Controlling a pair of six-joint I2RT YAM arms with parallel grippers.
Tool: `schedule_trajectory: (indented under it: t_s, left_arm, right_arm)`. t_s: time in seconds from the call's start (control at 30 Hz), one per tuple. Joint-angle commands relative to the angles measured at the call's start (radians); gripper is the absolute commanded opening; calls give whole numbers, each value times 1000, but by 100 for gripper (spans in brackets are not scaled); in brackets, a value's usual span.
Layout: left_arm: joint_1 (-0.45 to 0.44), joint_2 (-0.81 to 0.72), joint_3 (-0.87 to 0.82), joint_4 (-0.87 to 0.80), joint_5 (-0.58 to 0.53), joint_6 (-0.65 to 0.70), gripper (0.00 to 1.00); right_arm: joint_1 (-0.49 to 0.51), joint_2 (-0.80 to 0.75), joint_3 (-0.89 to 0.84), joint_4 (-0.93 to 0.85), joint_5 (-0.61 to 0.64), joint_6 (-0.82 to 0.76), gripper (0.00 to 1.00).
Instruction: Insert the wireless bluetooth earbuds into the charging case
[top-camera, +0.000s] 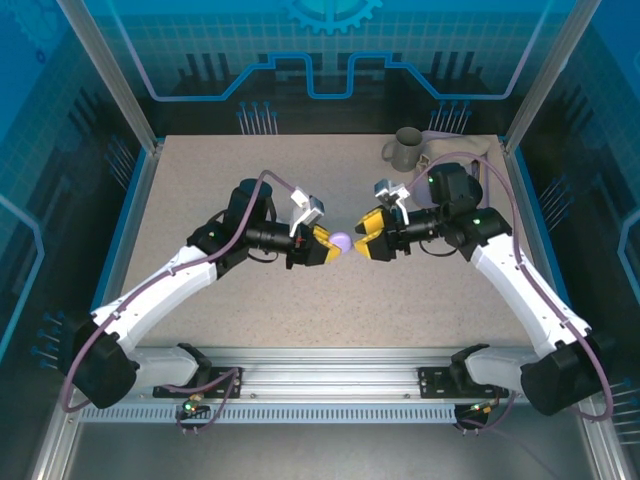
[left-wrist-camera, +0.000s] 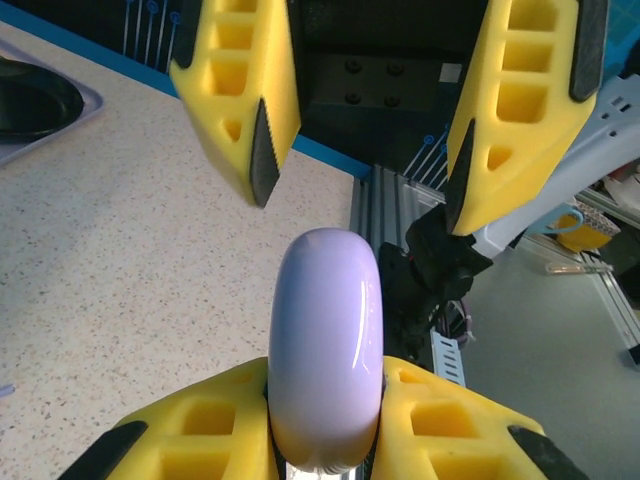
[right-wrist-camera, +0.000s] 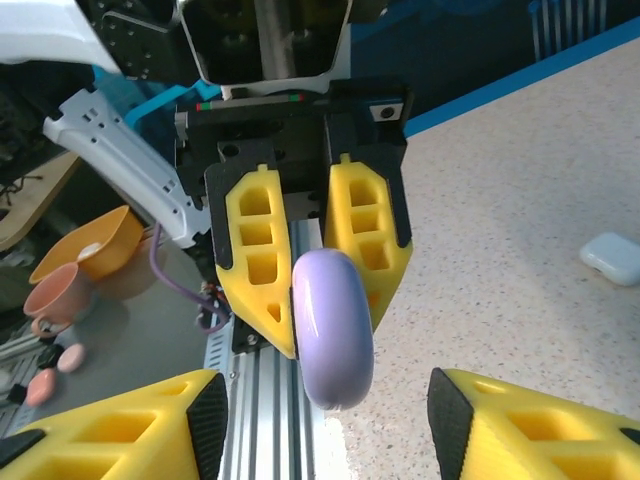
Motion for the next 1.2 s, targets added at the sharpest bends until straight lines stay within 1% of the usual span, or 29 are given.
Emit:
schedule_trajectory:
  t_s: [0.0, 0.2, 0.47, 0.63, 0.9, 1.03, 1.17]
  left_arm:
    - [-5, -6, 45, -61, 62, 51, 21]
    - [-5, -5, 54, -80, 69, 55, 22]
    - [-5, -5, 54, -87, 70, 57, 22]
    - [-5, -1, 57, -94, 70, 61, 22]
    - [-5, 1, 62, -97, 67, 60, 22]
    - [-5, 3, 62, -100, 66, 62, 23]
    - [-4, 3, 58, -96, 49, 51, 28]
  right_arm:
    - [31, 35, 55, -99, -18, -65, 57]
    - [79, 75, 105, -147, 5, -97, 52]
    - [109, 102, 136, -170, 15, -107, 43]
    - [123, 120, 148, -174, 15, -105, 34]
    - [137, 126, 154, -189, 22, -115, 30]
    - [136, 117, 148, -178, 25, -106, 18]
    - [131, 99, 132, -138, 28, -77, 15]
